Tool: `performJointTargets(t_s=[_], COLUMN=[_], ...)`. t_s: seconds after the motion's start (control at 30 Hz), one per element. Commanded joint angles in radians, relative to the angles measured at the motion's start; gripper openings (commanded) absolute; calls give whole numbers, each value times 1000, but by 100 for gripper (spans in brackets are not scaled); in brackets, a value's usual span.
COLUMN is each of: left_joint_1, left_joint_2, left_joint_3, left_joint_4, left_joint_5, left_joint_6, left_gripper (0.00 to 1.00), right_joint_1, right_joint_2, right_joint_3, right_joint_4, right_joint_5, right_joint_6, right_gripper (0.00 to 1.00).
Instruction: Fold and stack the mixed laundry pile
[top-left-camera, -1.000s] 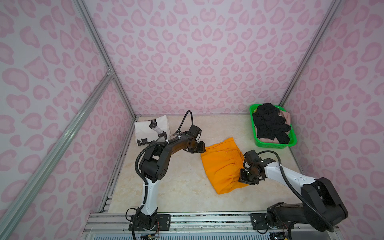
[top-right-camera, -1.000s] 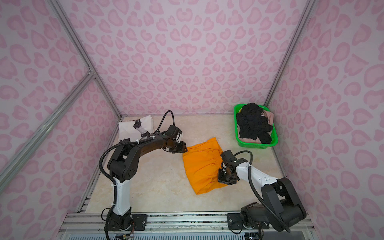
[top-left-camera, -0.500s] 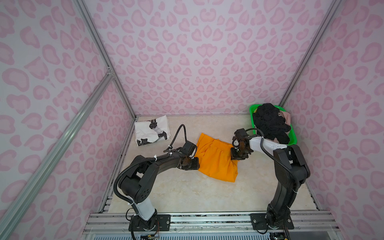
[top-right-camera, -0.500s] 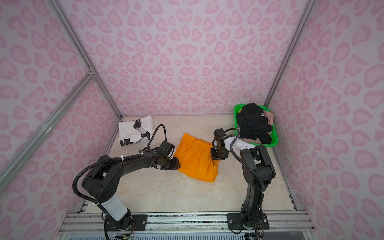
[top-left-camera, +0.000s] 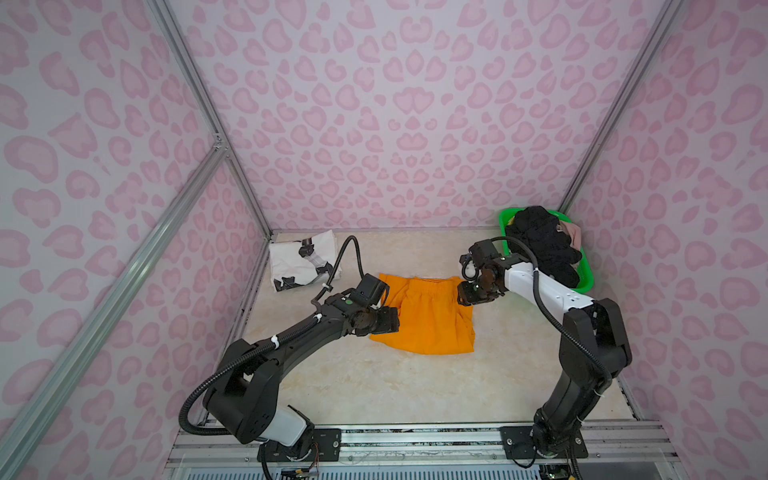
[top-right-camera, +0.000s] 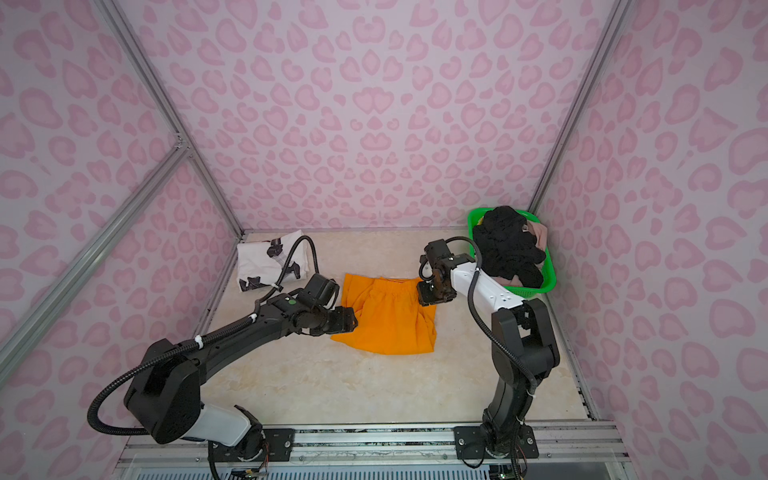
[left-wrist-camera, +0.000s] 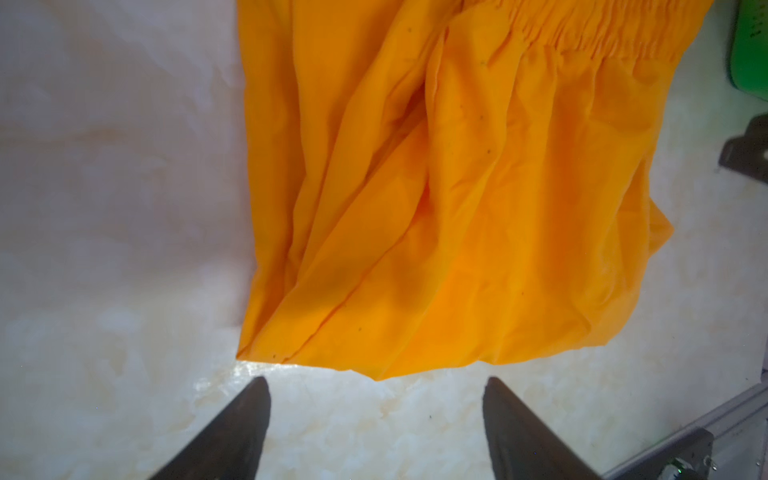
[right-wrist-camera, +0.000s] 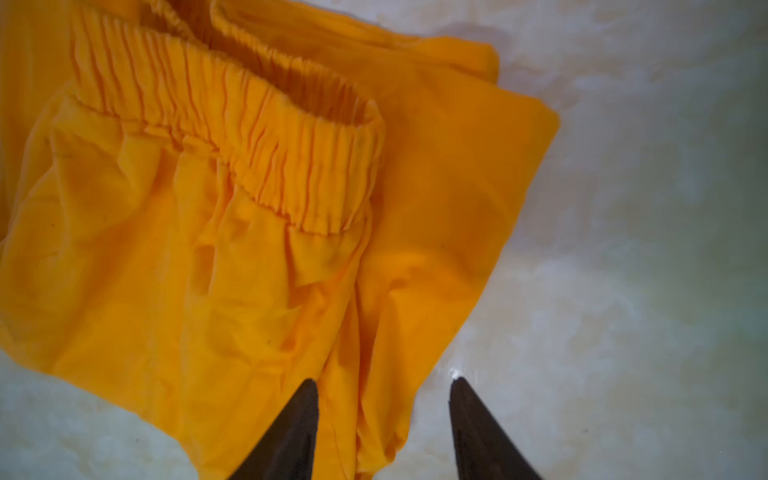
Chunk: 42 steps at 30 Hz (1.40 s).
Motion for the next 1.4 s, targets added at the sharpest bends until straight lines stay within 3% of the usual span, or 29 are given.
performJointTargets(t_s=[0.0,0.27,0.53,0.8,1.07,1.13,1.3,1.37], left_joint_1=[29,104,131,133,133,133,135,137], left_joint_2=[54,267,365,418,403,395,389,396], left_joint_3=[38,133,175,177,159,163,239,296], left_joint_4=[-14,72,140,132,104,102,28,-20], left_joint_5=[-52,64,148,173,146,143,69,28], left_joint_6=[92,264,299,292,257,247,232,239], left_gripper=[87,91,83,63,26,20,3,2], right_joint_1=[13,74,97,97,97,97,96,96], right_joint_2=[-42,-84,-29,42,50,49,15,-17], right_joint_3=[-67,-181,-185,-188,-197,-193,-191,-197], right_joint_4=[15,99,86,94,128,135,133,133], right_joint_5=[-150,-207,-79,-37,-29,-24,10,24], right_joint_6=[35,101,137,160,174,173,173,169], right_gripper=[59,59,57,54,54,54,55,56])
